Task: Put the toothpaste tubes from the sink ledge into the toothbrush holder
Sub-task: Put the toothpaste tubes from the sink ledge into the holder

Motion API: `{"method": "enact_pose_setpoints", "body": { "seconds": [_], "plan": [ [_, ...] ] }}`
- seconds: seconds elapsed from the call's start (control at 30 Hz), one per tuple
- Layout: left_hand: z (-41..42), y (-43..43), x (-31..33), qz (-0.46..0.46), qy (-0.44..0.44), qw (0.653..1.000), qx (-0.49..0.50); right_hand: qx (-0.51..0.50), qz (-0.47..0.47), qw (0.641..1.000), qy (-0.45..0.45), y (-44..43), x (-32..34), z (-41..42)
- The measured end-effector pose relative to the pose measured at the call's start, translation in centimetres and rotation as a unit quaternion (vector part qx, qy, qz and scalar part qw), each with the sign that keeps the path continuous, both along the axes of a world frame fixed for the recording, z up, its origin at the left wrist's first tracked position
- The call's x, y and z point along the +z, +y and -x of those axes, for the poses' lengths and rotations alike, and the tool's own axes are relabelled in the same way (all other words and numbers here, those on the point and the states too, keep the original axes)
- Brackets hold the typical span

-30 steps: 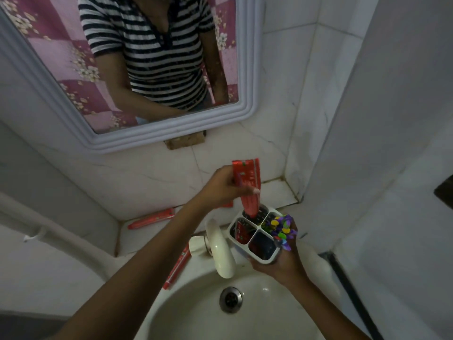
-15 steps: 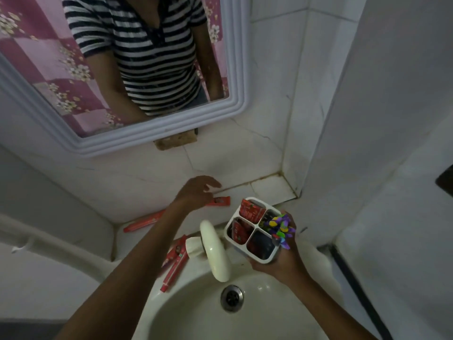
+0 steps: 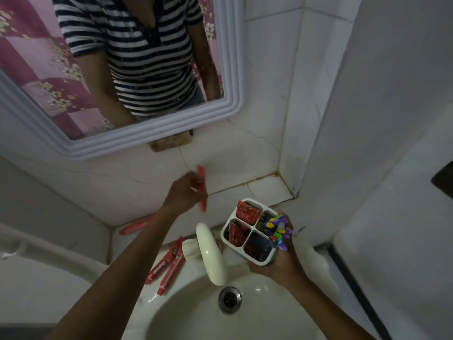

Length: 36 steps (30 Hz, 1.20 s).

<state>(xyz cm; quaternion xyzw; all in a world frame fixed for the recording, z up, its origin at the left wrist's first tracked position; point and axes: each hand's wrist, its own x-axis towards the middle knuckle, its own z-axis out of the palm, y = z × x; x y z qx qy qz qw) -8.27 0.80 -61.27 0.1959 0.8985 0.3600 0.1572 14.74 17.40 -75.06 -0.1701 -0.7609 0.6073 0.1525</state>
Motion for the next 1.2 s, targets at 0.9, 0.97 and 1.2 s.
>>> {"method": "enact_pose_setpoints", "body": {
  "seconds": [0.9,0.97,1.2],
  "plan": [
    [-3.3,-7.7,-0.3,0.22,0.12,0.968,-0.012,0.04,0.02,0.996,0.073,-0.3,2.4,0.2],
    [-3.8,-10.6,-3.4,0.309,0.068,0.949,-0.009,0.046,0.027,0.995,0.082,-0.3,2.3,0.1],
    [-6.3,-12.7,-7.6,0.351,0.021,0.936,-0.005,0.052,0.044,0.998,0.011,-0.1,2.1,0.3]
  ]
}}
